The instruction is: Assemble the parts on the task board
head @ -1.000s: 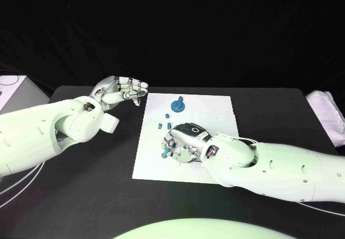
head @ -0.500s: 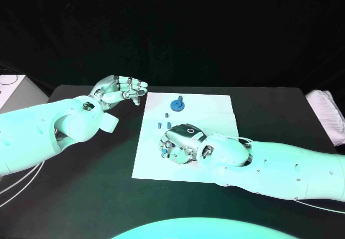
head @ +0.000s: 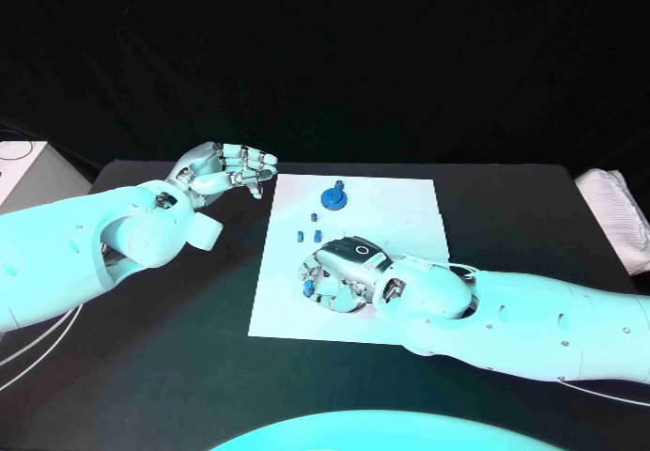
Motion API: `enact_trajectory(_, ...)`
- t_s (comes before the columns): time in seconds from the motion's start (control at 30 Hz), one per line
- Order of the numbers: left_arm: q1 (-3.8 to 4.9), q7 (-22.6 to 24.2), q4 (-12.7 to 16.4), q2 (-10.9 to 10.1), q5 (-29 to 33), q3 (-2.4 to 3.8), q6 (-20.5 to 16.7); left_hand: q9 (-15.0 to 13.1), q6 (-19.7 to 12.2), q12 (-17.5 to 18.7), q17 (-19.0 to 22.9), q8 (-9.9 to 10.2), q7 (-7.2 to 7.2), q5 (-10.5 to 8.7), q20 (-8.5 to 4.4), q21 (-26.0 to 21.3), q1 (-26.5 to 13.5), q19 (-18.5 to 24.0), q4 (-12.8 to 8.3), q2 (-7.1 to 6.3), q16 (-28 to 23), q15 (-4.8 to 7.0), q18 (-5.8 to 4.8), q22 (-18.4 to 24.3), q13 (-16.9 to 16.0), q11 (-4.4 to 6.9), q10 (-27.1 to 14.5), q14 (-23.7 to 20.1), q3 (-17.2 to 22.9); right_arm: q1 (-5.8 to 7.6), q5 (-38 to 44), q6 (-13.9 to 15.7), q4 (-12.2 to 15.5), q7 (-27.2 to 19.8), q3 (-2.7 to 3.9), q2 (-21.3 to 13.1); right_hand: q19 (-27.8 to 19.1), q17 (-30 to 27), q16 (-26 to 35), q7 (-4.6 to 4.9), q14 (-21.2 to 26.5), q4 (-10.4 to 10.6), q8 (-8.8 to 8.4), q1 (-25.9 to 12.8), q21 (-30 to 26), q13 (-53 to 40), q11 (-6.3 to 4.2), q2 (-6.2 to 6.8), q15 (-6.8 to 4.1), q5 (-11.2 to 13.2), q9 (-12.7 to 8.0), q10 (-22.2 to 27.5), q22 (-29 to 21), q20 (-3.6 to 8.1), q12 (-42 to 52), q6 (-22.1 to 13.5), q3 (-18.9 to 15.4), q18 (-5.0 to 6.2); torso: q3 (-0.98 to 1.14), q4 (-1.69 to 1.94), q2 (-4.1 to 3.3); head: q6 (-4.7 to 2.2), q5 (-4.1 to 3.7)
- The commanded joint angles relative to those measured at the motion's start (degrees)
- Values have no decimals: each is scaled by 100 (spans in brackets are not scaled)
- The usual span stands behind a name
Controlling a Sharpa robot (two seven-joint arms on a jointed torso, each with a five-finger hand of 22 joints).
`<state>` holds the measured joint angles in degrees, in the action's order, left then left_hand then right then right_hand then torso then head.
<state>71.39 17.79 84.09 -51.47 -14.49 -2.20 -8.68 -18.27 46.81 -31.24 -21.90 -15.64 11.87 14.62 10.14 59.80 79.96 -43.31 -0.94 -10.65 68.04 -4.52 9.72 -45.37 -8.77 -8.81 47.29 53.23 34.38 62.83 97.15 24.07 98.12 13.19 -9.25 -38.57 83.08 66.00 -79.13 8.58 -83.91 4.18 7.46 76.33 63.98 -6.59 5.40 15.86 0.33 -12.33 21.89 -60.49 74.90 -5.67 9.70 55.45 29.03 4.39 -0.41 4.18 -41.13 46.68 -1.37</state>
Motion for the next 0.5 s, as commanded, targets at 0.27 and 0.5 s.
enact_trajectory(0.27,2,14,7,2,-2,4,76,8,6,-18,9,-27,28,18,-14,-26,-7,-19,-11,26,-35,5,85,8,9,5,-39,29,-28,-32,6,897,251,4,15,-227,-158,-447,129,-122,231,491,-248,584,-651,-210,70,-333,92,-37,-50,1043,221,-104,1027,-482,-1898,136,3,-5,1,-22,-23)
enact_trajectory(0.5,1,12,4,-2,-2,4,76,8,6,-18,9,-27,28,18,-14,-26,-7,-19,-11,26,-35,5,85,8,9,5,-39,29,-28,19,-452,1144,536,-184,77,-671,-134,-483,117,-95,225,739,-231,793,-641,-256,34,-374,66,-78,-35,1086,230,-90,1384,-453,-2036,131,1,-13,10,-65,-91)
